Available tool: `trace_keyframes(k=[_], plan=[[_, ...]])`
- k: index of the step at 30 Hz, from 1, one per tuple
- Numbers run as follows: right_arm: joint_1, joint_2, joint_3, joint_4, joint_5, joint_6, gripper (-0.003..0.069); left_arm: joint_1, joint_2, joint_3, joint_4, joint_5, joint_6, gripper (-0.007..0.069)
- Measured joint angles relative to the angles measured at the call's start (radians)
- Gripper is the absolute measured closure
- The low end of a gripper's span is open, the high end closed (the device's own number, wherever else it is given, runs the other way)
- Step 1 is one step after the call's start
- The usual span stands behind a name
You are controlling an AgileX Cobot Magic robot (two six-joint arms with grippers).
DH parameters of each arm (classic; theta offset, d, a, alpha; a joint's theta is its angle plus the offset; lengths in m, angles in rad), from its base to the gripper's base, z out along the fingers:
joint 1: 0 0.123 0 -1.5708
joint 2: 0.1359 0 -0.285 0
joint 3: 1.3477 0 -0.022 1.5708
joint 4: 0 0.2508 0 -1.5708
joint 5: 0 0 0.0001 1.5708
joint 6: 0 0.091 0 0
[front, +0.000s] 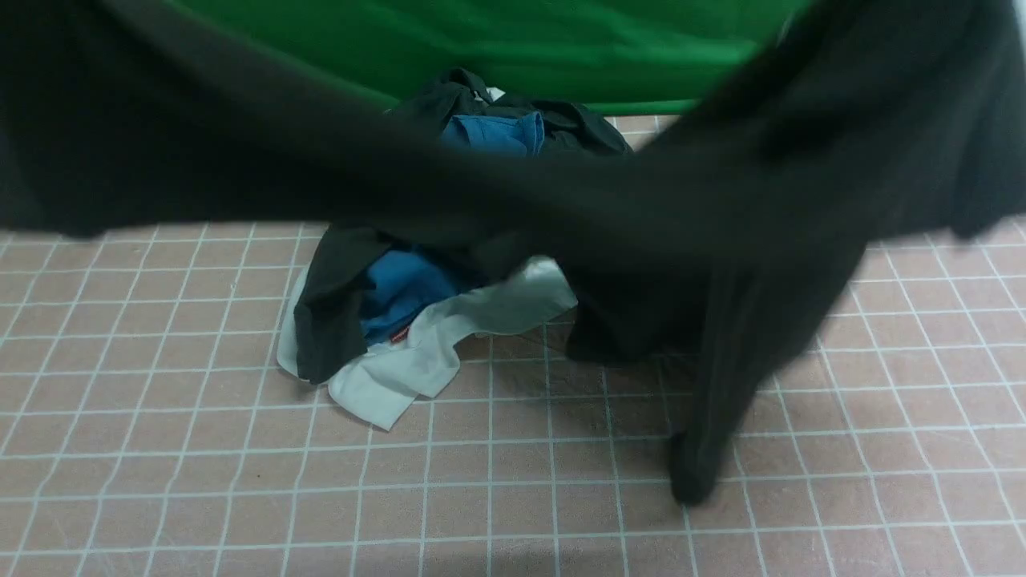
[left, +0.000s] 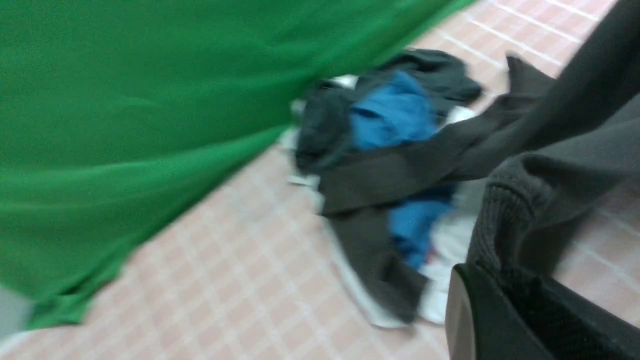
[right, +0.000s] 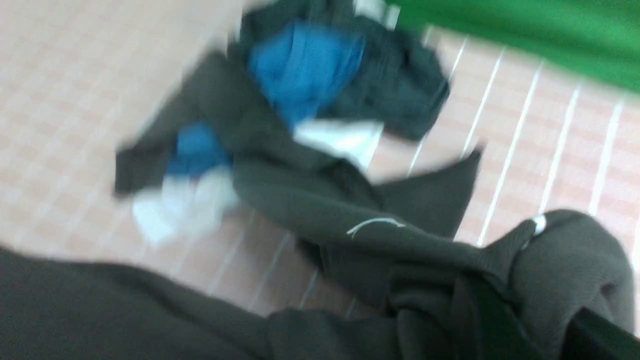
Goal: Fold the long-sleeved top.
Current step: Spread the long sleeves with your arms and place them on the tabletop
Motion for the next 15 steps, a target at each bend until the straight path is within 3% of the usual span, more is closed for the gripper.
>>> trace_keyframes(k=[4,9,13,15], plan=[[0.092,0.016,0.227,-0.001,-0.077,0.016,0.0585,0.0,-0.051,0.14,-0.115,0.006,0.002,0.0587],[0.156,0.079,0.39,0.021,-0.185,0.02,0.0568,0.0,-0.087,0.31,-0.154,0.009,0.002,0.0587],[0.231,0.136,0.465,0.09,-0.195,0.021,0.0508,0.0,-0.114,0.428,-0.079,0.015,-0.004,0.0587],[0.299,0.146,0.494,0.114,-0.218,0.021,0.0396,0.0,-0.127,0.444,0.031,0.017,-0.042,0.0587]])
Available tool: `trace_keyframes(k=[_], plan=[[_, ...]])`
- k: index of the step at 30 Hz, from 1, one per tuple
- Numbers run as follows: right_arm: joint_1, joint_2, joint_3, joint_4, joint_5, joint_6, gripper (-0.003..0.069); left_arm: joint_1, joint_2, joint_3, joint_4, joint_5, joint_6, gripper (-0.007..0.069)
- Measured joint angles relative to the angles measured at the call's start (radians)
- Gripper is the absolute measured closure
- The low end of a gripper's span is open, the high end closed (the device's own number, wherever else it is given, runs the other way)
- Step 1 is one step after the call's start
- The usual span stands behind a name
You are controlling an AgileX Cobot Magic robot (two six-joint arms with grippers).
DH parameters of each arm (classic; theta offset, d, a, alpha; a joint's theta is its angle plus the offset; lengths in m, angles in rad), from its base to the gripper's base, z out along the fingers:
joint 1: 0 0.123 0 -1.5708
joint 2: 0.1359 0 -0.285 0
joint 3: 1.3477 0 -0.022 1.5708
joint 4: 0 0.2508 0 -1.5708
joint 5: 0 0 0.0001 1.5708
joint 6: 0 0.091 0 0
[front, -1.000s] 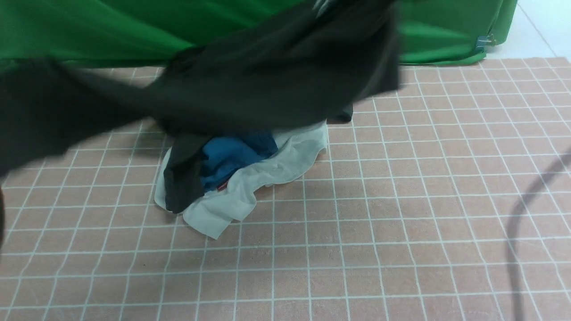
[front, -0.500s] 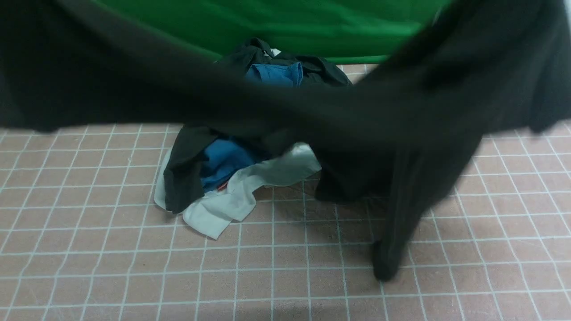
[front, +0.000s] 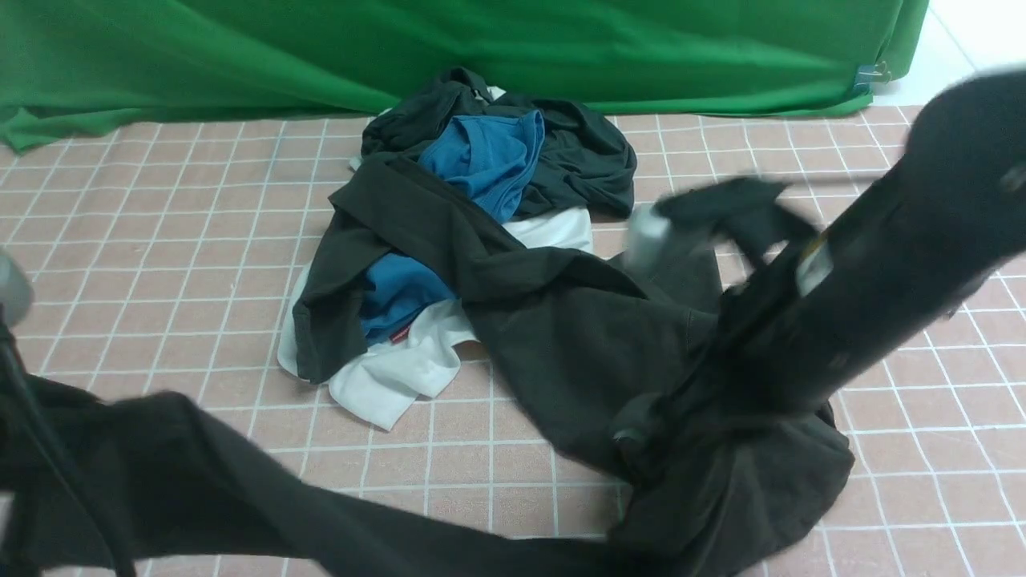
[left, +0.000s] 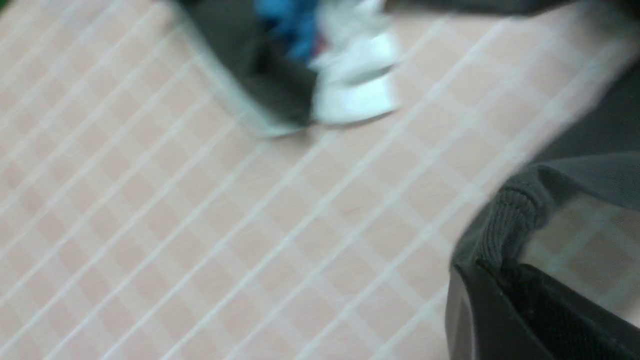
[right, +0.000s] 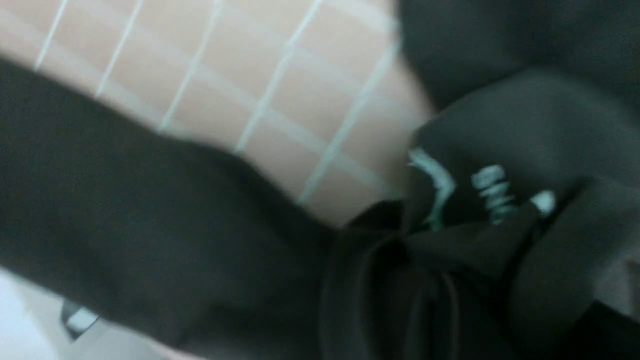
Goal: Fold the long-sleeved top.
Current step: Spread the long sleeves with your arms and place them on the tabletop
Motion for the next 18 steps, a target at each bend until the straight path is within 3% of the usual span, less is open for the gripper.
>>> trace_keyframes(k=[5,7,12,14,18], plan=[[0.088,-0.017,-0.002,-0.002,-0.016,-0.001,0.016,0.0,-0.014,0.0,0.21,-0.003,-0.078,0.0587],[0.092,-0.03,-0.007,-0.05,-0.018,0.011,0.012,0.0,-0.014,0.0,0.221,-0.003,-0.086,0.0587],[0.046,-0.062,-0.01,-0.288,-0.005,0.14,0.0102,0.0,-0.014,0.0,0.142,-0.003,-0.071,0.0587],[-0.04,-0.068,-0.01,-0.386,-0.006,0.173,0.0099,0.0,-0.014,0.0,0.054,-0.003,-0.032,0.0587],[-0.162,-0.051,-0.002,-0.369,-0.045,0.125,0.01,0.0,-0.014,0.0,-0.029,-0.003,-0.003,0.0587]])
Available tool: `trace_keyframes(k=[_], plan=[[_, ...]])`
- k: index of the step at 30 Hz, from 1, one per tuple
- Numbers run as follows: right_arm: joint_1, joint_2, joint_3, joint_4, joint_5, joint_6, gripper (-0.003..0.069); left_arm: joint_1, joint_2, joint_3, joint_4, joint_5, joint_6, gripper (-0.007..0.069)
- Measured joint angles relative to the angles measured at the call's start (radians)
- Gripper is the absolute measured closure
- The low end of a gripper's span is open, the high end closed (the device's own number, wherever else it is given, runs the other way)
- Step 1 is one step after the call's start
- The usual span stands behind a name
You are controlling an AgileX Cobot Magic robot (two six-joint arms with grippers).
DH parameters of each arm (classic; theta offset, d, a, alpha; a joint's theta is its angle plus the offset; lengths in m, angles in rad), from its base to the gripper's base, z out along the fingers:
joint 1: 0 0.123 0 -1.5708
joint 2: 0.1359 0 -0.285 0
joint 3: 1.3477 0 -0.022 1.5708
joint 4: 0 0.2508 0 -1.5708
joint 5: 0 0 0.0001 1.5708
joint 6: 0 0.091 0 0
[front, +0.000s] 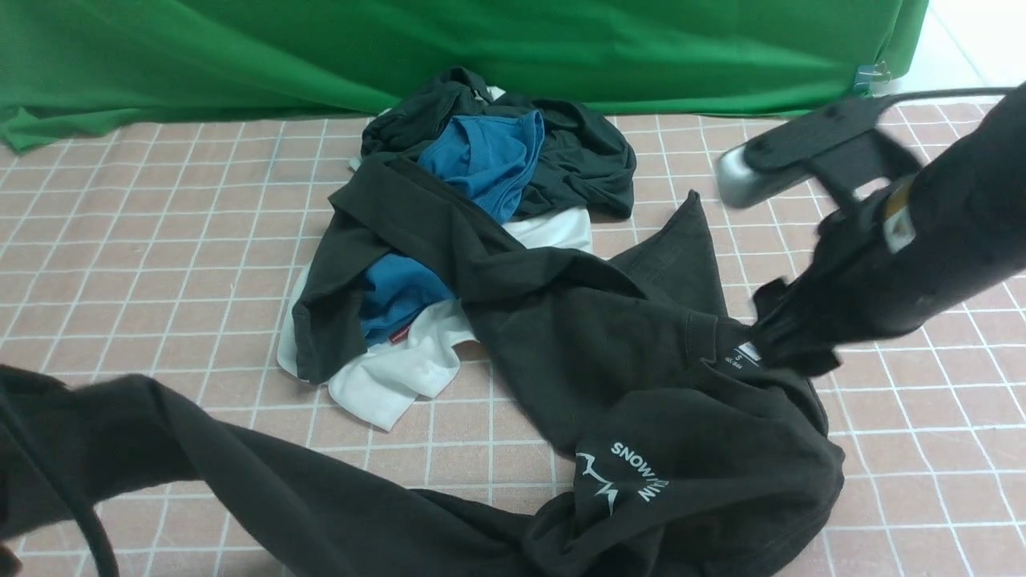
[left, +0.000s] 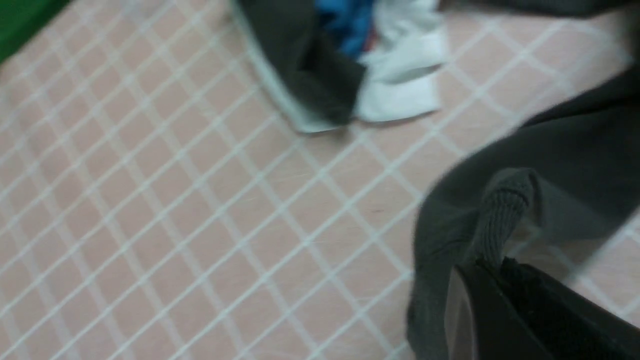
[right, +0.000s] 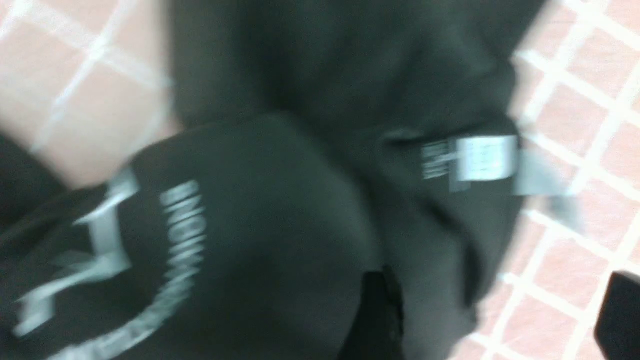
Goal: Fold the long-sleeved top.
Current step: Spread the long sleeves with your arms and place them on the tabletop
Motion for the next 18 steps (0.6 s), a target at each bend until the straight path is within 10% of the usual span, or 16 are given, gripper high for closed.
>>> trace_keyframes(k=[9,18], plan=[[-0.256,0.122,0.127,0.281,-0.079,-0.213,0.01,0.0,0.0,0.0,-0.09,0.0,0.01,0.0587],[-0.265,0.124,0.335,0.35,-0.25,-0.091,0.01,0.0,0.0,0.0,-0.103,0.0,0.01,0.0587]])
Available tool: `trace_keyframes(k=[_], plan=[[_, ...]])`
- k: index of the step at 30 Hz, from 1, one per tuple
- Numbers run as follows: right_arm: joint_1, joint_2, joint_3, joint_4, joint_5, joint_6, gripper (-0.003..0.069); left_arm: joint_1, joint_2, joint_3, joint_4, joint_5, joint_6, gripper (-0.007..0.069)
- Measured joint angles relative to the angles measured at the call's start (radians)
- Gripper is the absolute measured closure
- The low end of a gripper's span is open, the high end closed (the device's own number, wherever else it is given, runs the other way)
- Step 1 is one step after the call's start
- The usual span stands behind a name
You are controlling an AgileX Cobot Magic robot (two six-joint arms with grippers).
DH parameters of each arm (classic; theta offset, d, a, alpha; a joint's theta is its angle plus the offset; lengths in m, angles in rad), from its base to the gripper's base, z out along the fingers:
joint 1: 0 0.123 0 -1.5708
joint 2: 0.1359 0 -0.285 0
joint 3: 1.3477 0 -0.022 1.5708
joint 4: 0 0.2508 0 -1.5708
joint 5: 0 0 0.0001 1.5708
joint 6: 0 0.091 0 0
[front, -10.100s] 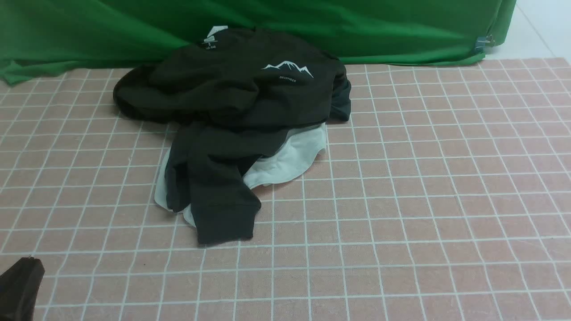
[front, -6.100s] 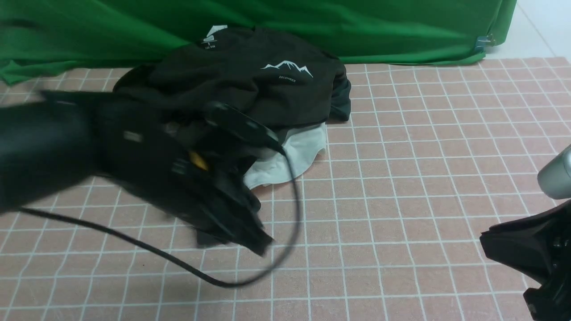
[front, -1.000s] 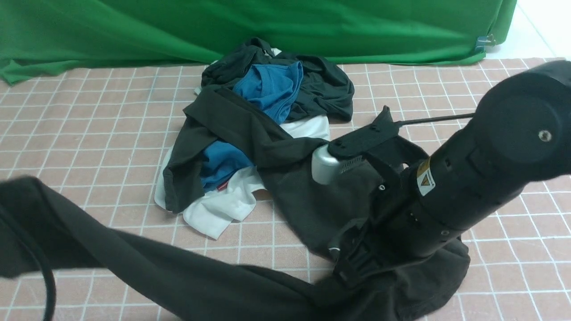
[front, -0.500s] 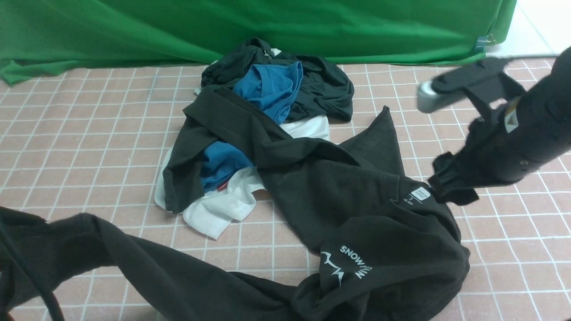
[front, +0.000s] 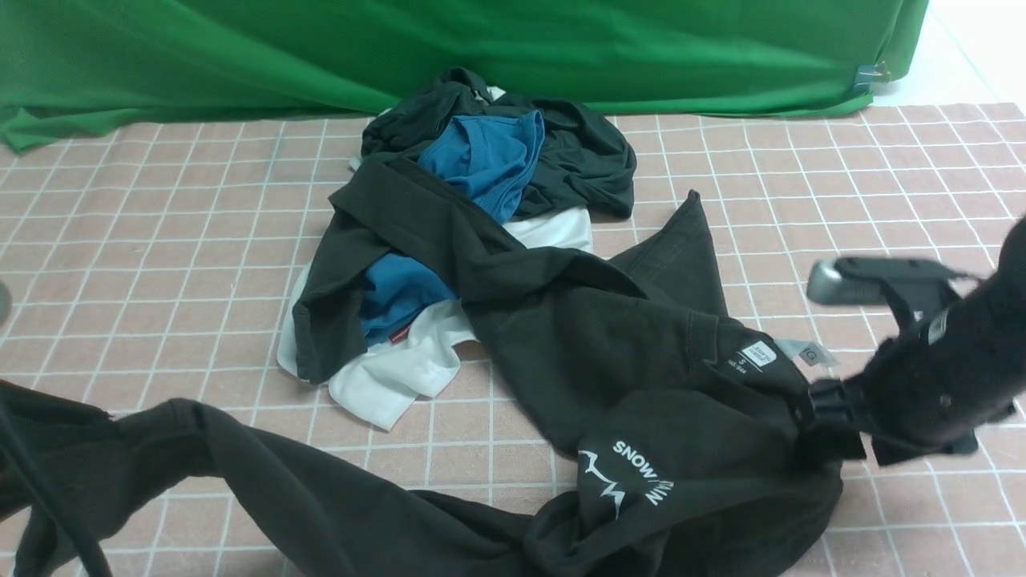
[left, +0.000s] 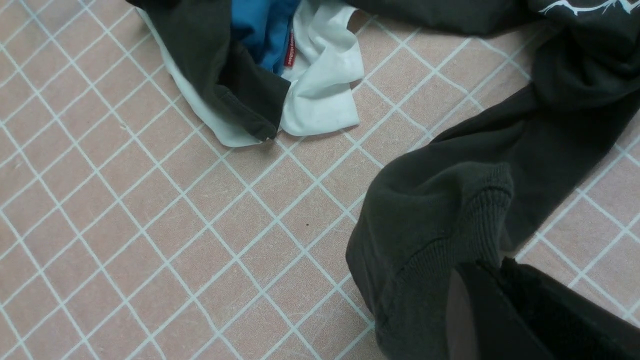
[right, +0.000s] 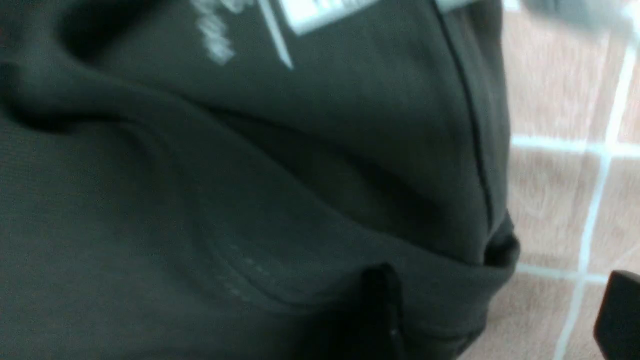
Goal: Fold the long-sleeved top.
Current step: Spread the long sleeves with your arms and place them on the tabletop
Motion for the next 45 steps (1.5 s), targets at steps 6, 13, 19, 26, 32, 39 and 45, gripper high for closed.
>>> trace_keyframes(k=[6,13,19,26,32,39,45], plan=[[-0.002,-0.004,0.102,0.059,-0.087,-0.012,0.01,0.0,0.0,0.0,-0.007,-0.007,0.0,0.0587],[0.028,-0.019,0.138,0.099,-0.164,-0.069,0.0183,0.0,0.0,0.0,-0.008,-0.035,0.0,0.0587],[0.129,-0.011,0.141,0.129,-0.234,-0.07,0.0323,0.0,0.0,0.0,-0.011,-0.051,0.001,0.0587],[0.156,-0.013,0.13,0.111,-0.223,-0.091,0.0524,0.0,0.0,0.0,-0.011,-0.051,0.006,0.0587],[0.163,-0.176,0.0,-0.079,0.011,-0.029,0.0583,0.0,0.0,0.0,-0.011,-0.054,0.038,0.0587],[0.125,-0.418,-0.378,-0.263,0.224,0.054,0.0583,0.0,0.013,-0.026,-0.015,-0.371,0.045,0.0587],[-0.033,-0.464,-0.698,-0.364,0.402,0.042,0.0583,0.0,0.063,-0.123,-0.118,-0.511,0.095,0.0587]])
